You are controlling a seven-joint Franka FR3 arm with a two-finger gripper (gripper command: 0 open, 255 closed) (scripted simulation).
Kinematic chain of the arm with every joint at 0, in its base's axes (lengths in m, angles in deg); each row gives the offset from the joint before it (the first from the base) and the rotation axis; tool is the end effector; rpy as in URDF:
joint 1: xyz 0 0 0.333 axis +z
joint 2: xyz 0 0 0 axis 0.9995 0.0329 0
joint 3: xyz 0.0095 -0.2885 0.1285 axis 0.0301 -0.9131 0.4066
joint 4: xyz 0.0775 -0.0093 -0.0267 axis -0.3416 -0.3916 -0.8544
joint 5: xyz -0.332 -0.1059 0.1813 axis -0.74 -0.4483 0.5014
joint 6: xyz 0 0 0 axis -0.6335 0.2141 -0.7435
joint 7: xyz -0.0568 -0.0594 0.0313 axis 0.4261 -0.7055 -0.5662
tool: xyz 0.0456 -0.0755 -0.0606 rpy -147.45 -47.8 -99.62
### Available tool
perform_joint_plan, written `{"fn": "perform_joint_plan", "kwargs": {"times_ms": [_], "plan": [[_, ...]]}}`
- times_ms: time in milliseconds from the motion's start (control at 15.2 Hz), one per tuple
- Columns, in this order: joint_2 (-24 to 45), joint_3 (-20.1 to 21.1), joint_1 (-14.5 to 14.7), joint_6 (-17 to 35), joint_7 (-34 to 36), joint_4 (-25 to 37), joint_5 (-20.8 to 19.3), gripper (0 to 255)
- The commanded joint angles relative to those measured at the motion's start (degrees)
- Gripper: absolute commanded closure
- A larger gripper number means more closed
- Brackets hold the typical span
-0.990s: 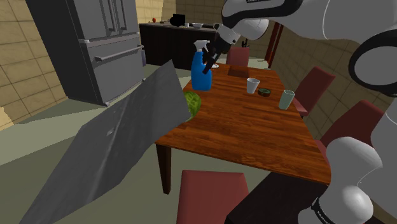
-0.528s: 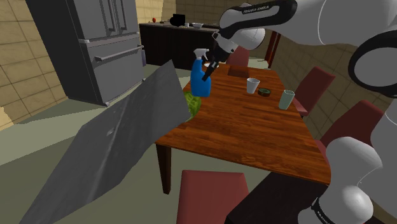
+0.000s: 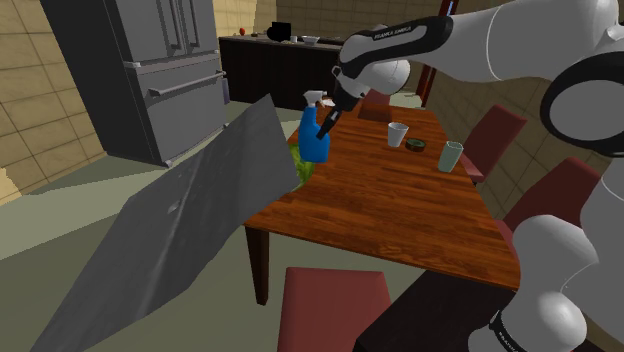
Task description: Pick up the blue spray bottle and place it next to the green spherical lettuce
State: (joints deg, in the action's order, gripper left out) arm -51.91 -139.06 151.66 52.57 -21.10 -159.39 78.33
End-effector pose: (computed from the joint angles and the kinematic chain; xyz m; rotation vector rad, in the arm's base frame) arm 0.6172 0.0004 0.5009 -2.7676 -0.9314 -0.6588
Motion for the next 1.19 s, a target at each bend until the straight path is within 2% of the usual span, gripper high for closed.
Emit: {"fn": "perform_joint_plan", "kwargs": {"times_ms": [0,1122], "plan": [[0.79,0.83,-0.85,0.94,-1.22,-0.85,1.38,255],[7.09,8.34,-7.12,7.96,-10.93,-6.62,12.87,255]]}}
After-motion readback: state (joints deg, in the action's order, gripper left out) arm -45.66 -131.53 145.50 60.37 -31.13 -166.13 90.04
